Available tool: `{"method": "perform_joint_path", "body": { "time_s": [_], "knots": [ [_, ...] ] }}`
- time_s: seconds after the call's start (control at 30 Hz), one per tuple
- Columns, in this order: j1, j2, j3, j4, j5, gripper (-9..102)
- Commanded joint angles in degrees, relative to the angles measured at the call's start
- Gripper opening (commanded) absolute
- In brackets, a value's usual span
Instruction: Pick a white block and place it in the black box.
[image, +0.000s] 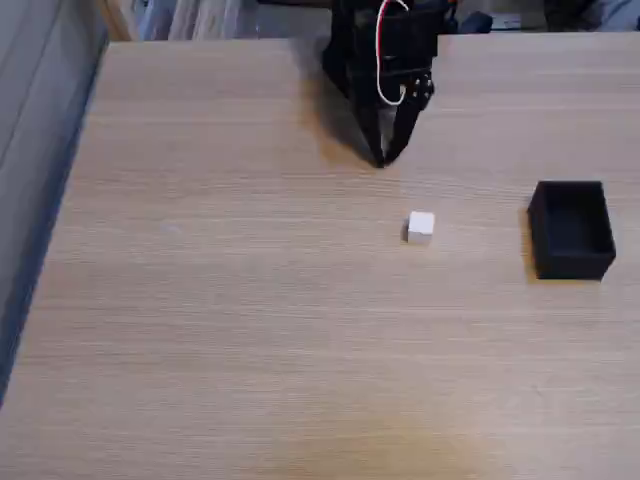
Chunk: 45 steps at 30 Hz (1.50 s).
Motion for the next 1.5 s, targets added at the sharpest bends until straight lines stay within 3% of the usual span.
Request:
{"method": "perform_joint_path", "body": {
  "time_s": [0.0,1.47],
  "knots": [
    [0.0,0.4,0.9,0.1,-1.3,0],
    [-0.6,0.4,0.9,0.2,-0.4,0]
  ]
}}
